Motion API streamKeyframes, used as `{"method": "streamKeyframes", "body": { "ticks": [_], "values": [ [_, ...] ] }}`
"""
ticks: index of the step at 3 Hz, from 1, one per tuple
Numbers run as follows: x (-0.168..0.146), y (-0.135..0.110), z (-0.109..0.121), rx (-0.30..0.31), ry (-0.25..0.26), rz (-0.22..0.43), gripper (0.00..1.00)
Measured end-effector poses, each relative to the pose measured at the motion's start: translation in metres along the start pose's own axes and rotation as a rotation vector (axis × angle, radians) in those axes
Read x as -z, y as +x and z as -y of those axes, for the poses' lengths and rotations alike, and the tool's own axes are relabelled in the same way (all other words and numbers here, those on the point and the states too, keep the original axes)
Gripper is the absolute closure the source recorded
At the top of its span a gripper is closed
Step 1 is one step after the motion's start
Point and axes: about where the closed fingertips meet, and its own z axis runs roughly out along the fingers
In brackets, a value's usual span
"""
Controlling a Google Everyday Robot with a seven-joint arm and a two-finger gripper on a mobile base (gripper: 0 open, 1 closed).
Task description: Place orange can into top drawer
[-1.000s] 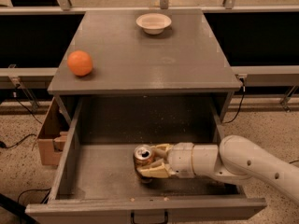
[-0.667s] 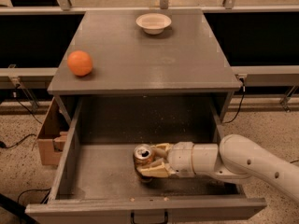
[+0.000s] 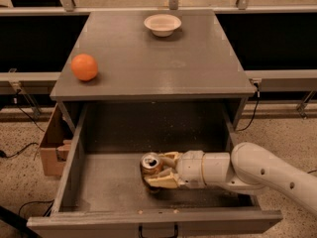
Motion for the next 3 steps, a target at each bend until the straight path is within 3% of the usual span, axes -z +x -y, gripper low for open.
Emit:
{"method": "streamKeyframes", "body": {
  "ticks": [1, 2, 3],
  "values": [
    [-0.0012, -0.0005, -0.0009, 0.001, -0.003, 0.0, 0.13],
    [-0.0023, -0.001, -0.0017, 0.002, -0.006, 0.0, 0.0],
    [-0.0023, -0.001, -0.0017, 0.002, -0.006, 0.0, 0.0]
  ]
}}
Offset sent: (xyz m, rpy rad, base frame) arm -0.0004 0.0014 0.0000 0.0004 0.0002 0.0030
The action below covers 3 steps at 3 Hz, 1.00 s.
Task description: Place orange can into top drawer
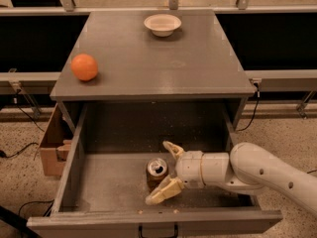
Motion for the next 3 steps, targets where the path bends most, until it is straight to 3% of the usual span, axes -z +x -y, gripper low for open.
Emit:
{"method": "streamKeyframes", "body": {
  "ticks": [1, 2, 3],
  "values": [
    [-0.003, -0.009, 0.001, 0.006, -0.025, -0.026, 0.0],
    [0.005, -0.05, 0.017, 0.058, -0.077, -0.098, 0.0],
    [0.017, -0.119, 0.038, 0.16, -0.142, -0.181, 0.0]
  ]
}}
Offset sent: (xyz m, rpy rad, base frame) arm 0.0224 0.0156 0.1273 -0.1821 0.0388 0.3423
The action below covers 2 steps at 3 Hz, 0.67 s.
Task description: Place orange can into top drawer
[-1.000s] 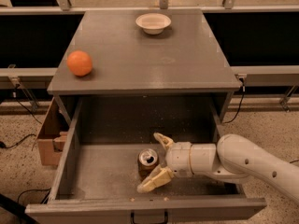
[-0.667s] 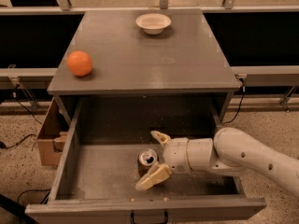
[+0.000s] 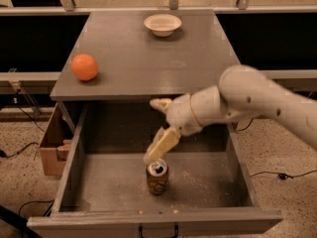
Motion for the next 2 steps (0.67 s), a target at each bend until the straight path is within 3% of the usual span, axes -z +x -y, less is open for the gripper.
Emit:
{"method": "streamKeyframes", "body": {
  "ticks": [1, 2],
  "values": [
    [0.046, -0.055, 0.01, 0.093, -0.024, -0.04, 0.0],
    [0.1, -0.095, -0.002, 0.17, -0.002, -0.052, 0.0]
  ]
}}
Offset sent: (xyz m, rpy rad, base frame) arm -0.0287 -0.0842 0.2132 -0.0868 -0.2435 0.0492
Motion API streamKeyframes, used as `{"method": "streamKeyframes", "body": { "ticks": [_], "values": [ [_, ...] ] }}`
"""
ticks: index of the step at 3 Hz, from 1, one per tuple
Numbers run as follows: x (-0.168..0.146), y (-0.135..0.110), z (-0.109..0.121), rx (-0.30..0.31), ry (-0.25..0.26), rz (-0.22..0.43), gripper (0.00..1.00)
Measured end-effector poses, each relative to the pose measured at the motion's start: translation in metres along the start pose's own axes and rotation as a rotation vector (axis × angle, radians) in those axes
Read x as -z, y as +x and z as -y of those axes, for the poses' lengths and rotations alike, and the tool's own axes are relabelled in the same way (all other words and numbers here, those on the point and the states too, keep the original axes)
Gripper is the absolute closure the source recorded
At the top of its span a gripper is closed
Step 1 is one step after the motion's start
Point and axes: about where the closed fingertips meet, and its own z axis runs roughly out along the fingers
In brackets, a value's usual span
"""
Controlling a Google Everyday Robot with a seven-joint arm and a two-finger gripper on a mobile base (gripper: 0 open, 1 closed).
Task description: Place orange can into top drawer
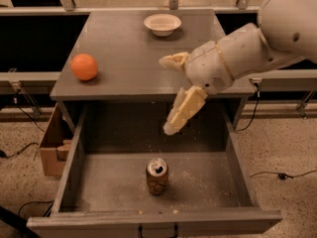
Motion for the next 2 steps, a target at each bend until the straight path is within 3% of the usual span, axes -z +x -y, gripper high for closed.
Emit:
{"method": "streamKeyframes", "body": {
  "ticks": [1, 2],
  "values": [
    [0.048, -0.014, -0.015, 0.026, 0.117, -0.023, 0.0],
    [0.071, -0.01, -0.009, 0.006, 0.31, -0.082, 0.0]
  ]
}}
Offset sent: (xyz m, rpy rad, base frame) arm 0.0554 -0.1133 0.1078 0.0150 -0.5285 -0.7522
